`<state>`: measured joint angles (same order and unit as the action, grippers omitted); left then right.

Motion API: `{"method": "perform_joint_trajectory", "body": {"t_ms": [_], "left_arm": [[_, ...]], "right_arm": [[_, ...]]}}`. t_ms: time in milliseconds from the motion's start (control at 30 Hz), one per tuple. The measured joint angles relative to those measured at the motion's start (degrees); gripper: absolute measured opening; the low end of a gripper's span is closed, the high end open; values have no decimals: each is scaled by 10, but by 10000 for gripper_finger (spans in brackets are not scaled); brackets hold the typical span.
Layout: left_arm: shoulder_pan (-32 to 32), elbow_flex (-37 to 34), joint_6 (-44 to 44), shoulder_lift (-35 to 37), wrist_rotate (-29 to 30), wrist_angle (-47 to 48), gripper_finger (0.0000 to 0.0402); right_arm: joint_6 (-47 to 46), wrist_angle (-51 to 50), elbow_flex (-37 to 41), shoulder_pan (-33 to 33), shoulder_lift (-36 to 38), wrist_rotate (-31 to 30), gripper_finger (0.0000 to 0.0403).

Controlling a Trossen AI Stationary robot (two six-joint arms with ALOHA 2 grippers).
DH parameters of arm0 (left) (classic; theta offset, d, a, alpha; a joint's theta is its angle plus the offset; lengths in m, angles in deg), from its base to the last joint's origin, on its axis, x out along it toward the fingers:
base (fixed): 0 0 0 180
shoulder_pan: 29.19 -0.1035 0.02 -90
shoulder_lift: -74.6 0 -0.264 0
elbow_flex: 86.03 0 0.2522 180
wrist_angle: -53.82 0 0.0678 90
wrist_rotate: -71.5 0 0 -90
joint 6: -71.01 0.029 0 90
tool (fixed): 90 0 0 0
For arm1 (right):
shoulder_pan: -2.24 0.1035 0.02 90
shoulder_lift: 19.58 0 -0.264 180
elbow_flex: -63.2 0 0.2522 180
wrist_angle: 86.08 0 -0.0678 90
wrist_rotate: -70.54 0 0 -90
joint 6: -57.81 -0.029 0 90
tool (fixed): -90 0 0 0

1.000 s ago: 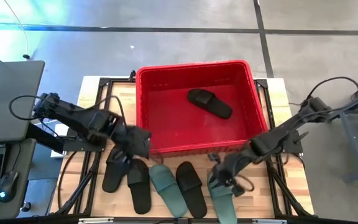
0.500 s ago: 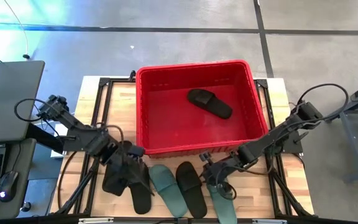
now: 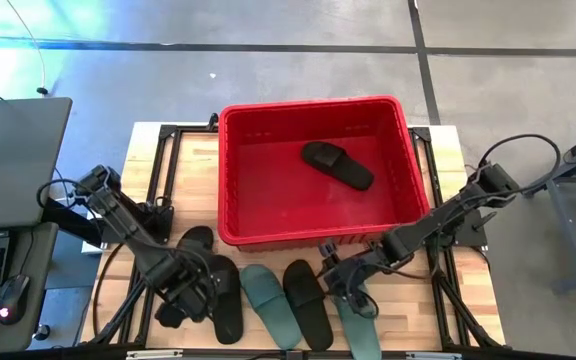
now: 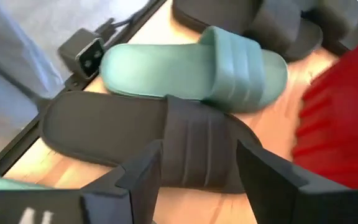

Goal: Pick and place slides into bin
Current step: Put the black slide into the red bin

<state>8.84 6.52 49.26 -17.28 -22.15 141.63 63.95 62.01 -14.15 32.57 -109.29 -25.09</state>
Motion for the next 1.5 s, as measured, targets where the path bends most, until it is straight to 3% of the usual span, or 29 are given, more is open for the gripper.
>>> {"method": "perform_joint_trajectory", "body": {"t_ms": [200,367,433,833,1033,1200,1367,1500], "left_arm": [[-2,0,2,-3,34,-27,132],[-1,0,3,-3,63,-26,131],[-1,0,3,-3,59,-26,131],[-1,0,-10,-3,28,-26,130],[-1,0,-10,-3,30,-26,129],[-1,0,-10,-3,31,-25,129],[-1,0,-10,-3,32,-21,129],[-1,0,-9,-3,32,-21,129]], "right_arm": [[50,23,0,38,-46,-36,197],[122,48,0,49,-104,-182,197],[114,63,0,47,-120,-212,197],[87,119,0,73,-133,-165,197],[83,103,0,79,-146,-195,197],[89,106,0,63,-184,-176,197],[147,116,-2,58,-197,-241,193],[138,137,-7,56,-189,-298,171]]}}
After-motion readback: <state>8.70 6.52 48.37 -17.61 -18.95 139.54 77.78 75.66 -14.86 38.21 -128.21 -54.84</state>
